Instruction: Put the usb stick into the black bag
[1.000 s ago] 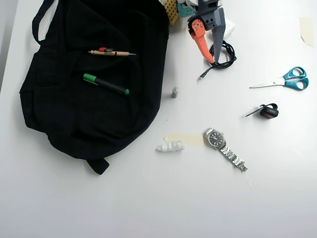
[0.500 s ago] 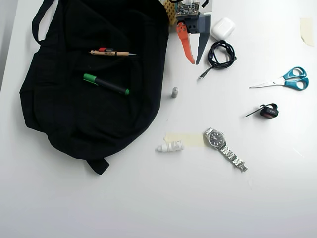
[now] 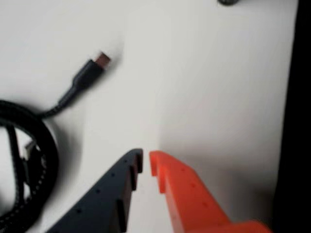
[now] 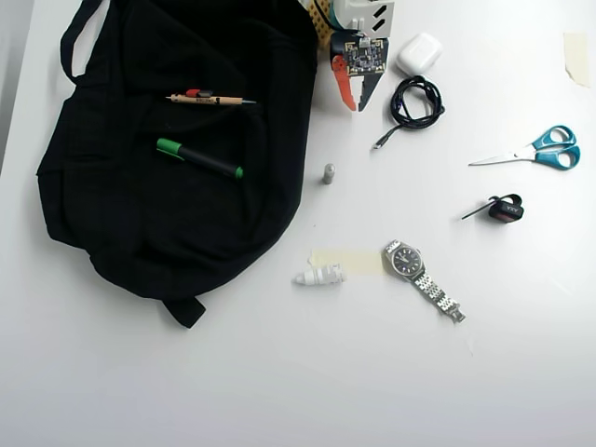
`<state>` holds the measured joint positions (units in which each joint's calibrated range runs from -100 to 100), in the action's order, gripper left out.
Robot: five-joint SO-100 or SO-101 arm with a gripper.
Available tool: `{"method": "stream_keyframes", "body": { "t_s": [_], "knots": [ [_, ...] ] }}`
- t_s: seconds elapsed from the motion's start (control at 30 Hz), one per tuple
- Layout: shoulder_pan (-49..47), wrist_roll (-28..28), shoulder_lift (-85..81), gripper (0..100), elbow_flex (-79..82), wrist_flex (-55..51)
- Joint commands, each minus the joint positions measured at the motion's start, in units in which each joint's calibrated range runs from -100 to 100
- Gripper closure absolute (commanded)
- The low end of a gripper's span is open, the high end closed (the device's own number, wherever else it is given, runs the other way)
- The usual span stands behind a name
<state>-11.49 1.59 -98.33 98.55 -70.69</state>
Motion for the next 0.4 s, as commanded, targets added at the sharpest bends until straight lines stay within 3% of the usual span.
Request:
{"method": "stream_keyframes", "body": {
  "t_s": [0.0,0.37],
  "knots": [
    [0.27,0.35,-0.84,98,0.73,-1.32],
    [0.27,0.14,-0.84,98,0.73,-1.32]
  ]
}}
